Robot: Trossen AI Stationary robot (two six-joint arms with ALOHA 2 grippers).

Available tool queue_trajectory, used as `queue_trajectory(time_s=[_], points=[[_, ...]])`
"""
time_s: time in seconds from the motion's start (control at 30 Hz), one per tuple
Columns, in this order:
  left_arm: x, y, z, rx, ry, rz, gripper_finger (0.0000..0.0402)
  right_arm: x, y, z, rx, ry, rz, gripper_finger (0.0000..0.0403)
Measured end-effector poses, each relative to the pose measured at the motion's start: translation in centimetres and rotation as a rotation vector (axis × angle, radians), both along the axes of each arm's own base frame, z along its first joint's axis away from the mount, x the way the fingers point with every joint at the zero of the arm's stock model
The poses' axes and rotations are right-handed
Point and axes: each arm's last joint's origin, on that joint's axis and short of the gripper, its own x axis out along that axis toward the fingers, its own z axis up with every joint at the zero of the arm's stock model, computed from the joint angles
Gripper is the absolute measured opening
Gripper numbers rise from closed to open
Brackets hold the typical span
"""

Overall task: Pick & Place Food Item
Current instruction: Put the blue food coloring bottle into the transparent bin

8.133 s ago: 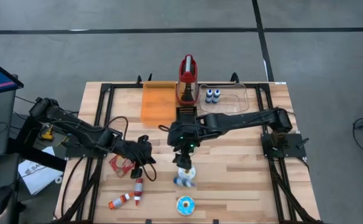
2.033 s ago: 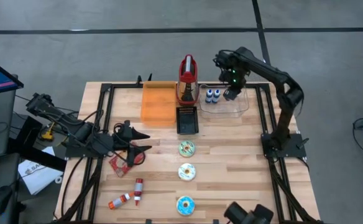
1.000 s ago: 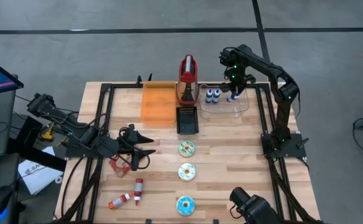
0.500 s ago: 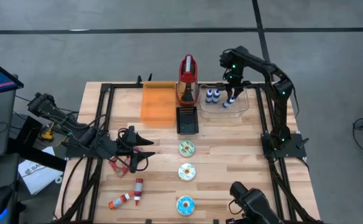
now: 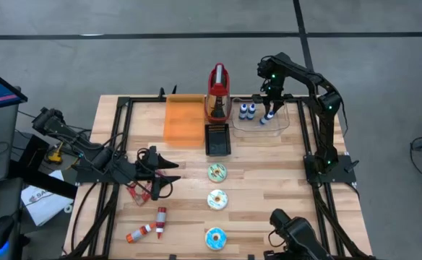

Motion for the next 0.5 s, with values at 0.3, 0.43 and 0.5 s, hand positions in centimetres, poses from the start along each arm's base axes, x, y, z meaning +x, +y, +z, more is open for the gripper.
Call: queue_trajectory(time_s=[0.3, 0.43, 0.5], points=[[-0.06, -0.12, 0.00, -0.001, 0.001, -0.009, 0.0214, 0.24, 0.15, 0.02, 0.022, 0.002, -0.059, 0.0095], [-0.19, -0.39, 0.00, -0.002, 0.002, -0.026, 0.0214, 0.24, 0.16, 0.02, 0.026, 0.018, -0.093, 0.0095], [-0.26, -0.52, -0.01, -0.002, 0.002, -0.034, 0.0214, 0.26, 0.16, 0.03, 0.030, 0.021, -0.110, 0.0095]])
